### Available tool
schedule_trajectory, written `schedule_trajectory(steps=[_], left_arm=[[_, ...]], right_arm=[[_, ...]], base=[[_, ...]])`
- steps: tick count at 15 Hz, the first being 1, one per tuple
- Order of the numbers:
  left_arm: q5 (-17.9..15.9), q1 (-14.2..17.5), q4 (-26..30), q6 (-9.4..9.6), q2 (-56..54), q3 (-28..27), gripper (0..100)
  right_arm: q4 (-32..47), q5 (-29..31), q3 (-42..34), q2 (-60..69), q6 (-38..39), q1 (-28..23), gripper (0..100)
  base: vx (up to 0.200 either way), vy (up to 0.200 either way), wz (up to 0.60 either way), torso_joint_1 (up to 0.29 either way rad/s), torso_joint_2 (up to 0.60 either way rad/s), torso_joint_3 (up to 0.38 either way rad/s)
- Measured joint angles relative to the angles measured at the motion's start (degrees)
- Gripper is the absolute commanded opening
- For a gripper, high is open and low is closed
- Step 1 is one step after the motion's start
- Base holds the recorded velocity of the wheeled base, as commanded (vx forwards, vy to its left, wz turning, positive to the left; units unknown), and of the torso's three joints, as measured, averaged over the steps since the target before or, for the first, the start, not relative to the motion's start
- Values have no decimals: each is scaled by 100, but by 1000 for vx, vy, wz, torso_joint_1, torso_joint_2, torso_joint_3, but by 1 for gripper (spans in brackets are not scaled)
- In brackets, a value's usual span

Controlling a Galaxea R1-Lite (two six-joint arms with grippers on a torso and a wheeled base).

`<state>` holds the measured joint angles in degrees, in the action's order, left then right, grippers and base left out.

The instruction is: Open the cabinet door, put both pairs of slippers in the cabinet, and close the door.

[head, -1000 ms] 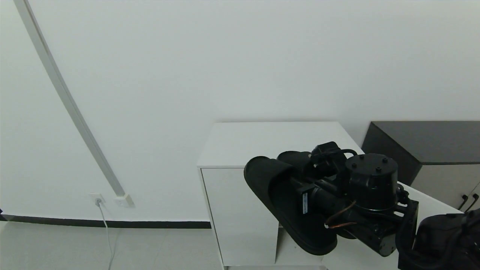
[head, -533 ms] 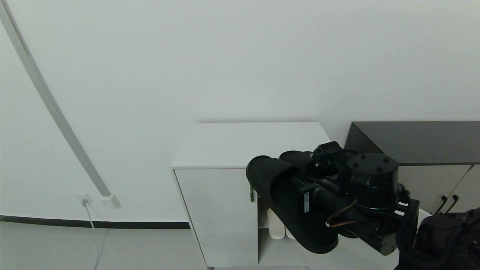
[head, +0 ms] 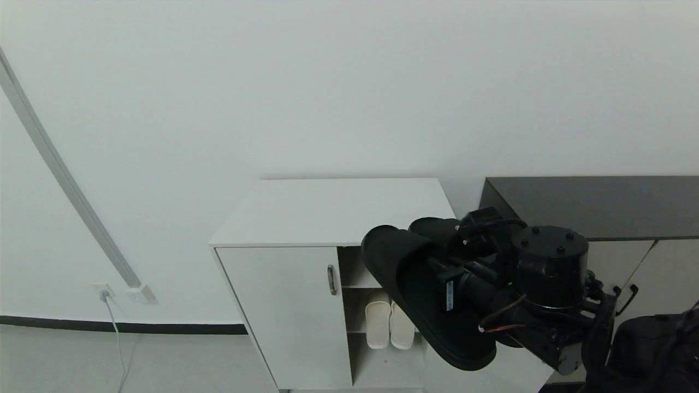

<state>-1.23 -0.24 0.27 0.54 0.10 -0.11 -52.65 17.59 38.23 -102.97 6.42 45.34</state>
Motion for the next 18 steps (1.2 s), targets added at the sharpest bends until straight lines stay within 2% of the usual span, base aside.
schedule_trajectory(steps=[9, 13, 18], left_arm=[[1, 4, 0, 0, 0, -2, 0], [1, 6, 0, -10, 0, 0, 0], [1, 4, 0, 1, 0, -7, 0]], right_arm=[[5, -5, -41, -74, 0, 68, 0], [-121, -2, -50, -122, 6, 91, 0], [-288, -11, -61, -207, 6, 107, 0]], base=[[0, 0, 0, 0, 0, 0], [-200, 0, 0, 5, 8, 1], [0, 0, 0, 0, 0, 0]])
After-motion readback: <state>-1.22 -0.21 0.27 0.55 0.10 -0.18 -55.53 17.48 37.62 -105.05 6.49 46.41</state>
